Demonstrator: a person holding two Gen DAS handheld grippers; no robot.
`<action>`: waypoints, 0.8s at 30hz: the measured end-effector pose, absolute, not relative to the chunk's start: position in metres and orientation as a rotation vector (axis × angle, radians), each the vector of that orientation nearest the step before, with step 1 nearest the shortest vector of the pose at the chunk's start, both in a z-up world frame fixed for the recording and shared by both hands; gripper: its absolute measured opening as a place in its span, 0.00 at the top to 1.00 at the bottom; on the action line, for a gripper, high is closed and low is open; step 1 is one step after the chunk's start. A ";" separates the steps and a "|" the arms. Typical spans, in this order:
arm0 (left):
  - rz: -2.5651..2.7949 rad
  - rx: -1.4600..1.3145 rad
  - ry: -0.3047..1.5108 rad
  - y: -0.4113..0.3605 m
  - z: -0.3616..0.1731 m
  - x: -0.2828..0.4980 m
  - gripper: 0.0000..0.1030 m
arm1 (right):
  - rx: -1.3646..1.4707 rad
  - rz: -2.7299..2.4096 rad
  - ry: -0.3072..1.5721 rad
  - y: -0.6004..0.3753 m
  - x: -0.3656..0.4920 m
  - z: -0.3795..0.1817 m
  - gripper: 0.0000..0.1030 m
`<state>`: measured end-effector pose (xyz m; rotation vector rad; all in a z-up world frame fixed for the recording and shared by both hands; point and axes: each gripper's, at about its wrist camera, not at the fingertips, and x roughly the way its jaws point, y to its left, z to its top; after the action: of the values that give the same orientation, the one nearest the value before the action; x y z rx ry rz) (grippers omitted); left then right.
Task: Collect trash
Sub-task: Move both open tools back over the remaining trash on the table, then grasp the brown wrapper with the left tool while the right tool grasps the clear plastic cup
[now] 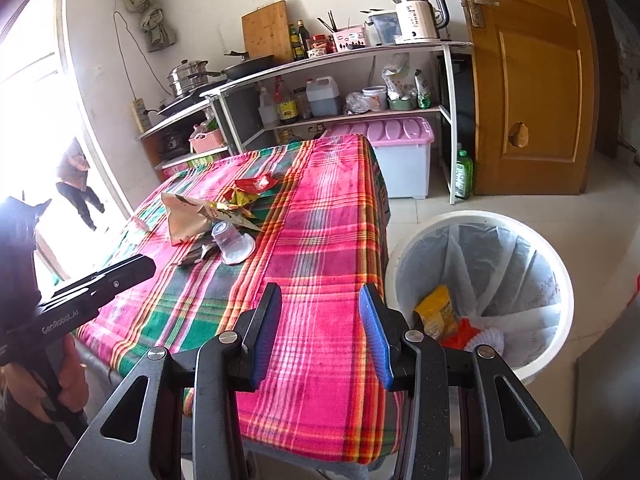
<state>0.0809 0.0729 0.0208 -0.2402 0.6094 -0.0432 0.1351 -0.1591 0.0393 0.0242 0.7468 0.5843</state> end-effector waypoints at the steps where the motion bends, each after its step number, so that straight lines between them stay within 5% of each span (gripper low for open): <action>1: -0.034 -0.242 0.610 0.076 0.020 0.080 0.72 | 0.020 0.591 0.748 -0.156 0.135 0.039 0.60; 6: 0.007 -0.248 0.602 0.093 0.017 0.079 0.62 | 0.000 0.627 0.753 -0.139 0.137 0.038 0.60; 24: 0.069 -0.218 0.714 0.139 -0.014 0.126 0.61 | -0.041 0.698 0.777 -0.092 0.159 0.030 0.60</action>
<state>0.1261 0.1392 -0.0141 -0.2177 0.7141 0.0694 0.1589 -0.0919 0.0303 -0.0406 0.7770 0.6979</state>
